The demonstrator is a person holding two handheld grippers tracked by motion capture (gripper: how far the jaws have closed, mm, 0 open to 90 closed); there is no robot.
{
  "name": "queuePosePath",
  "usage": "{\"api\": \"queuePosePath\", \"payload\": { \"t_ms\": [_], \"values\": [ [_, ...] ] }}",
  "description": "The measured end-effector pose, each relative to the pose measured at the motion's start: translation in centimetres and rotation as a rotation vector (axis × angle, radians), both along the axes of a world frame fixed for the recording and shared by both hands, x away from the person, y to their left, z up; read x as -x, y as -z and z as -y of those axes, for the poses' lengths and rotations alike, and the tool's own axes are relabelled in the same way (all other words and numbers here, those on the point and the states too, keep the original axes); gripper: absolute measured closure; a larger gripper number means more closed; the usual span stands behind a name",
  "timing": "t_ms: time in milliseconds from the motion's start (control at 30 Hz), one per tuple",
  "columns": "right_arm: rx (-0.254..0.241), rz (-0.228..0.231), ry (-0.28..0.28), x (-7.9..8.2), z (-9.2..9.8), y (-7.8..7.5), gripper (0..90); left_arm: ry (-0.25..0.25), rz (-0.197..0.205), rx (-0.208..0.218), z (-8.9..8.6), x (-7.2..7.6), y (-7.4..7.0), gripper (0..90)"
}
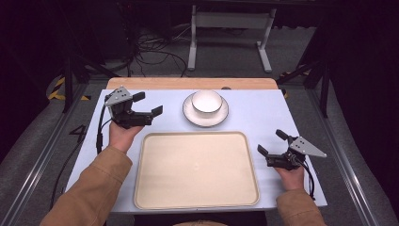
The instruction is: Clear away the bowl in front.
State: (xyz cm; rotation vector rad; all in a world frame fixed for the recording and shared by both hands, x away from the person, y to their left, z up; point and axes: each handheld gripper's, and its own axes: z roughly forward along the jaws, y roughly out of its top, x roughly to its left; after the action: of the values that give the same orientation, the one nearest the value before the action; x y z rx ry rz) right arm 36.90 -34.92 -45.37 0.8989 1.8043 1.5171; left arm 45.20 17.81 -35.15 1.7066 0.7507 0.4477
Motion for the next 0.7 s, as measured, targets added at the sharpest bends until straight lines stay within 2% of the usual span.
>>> {"api": "queuePosePath", "payload": {
  "t_ms": [133, 267, 567, 700],
  "values": [
    [0.007, 0.014, 0.010, 0.0, 0.1, -0.1, 0.0, -0.012, 0.001, -0.023, 0.6, -0.5, -0.1, 7.9],
    [-0.009, 0.014, 0.014, 0.0, 0.2, -0.1, 0.0, -0.017, 0.002, -0.055, 1.6, -1.3, -0.4, 7.8],
    [-0.013, 0.002, 0.014, 0.0, 0.2, 0.0, 0.1, -0.031, 0.007, -0.055, 2.9, -3.0, -0.7, 6.9],
    [-0.019, -0.003, 0.016, 0.0, 0.2, 0.0, 0.1, -0.030, -0.003, -0.066, 3.4, -3.6, -0.9, 6.7]
  ]
}}
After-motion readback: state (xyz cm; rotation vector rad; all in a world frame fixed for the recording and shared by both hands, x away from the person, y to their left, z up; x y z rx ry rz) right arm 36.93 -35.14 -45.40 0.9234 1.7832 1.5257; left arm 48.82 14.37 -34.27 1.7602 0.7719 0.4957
